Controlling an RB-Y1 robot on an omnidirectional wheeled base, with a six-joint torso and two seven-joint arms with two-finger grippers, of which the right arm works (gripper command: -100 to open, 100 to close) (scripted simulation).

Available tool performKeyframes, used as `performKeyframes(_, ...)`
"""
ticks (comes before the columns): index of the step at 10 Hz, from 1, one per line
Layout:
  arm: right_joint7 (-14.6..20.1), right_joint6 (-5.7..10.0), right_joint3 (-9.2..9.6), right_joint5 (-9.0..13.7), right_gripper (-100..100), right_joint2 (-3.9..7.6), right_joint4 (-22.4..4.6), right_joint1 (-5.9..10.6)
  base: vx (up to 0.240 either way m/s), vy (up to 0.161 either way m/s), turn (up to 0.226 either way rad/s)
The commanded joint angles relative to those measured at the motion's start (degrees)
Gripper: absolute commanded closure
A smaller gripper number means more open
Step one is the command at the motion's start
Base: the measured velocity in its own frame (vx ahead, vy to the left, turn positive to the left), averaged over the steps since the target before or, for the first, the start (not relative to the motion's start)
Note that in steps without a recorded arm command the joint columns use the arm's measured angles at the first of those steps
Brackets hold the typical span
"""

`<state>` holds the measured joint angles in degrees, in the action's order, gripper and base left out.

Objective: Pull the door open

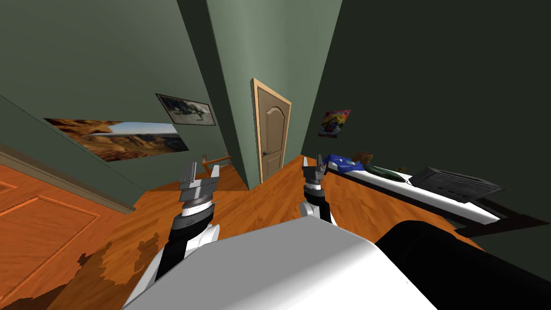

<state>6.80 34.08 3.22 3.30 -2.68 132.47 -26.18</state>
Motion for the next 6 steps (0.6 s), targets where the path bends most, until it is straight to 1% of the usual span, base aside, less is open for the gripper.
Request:
performKeyframes(1, -0.18, 0.12, 0.19, 0.53, -100, 0.99, -2.04, 0.68, 0.087, -0.081, 0.143)
performKeyframes(3, -0.42, 0.29, 0.45, 1.23, -100, 2.19, -4.72, 1.57, 0.100, -0.019, 0.127)
performKeyframes(4, -0.51, 0.34, 0.54, 1.47, -100, 2.57, -5.64, 1.88, 0.107, -0.003, 0.097)
performKeyframes(5, -0.67, 0.46, 0.71, 1.95, -100, 3.33, -7.48, 2.49, 0.102, -0.019, 0.129)
performKeyframes(6, -0.75, 0.51, 0.80, 2.19, -100, 3.71, -8.41, 2.80, 0.115, -0.035, 0.095)
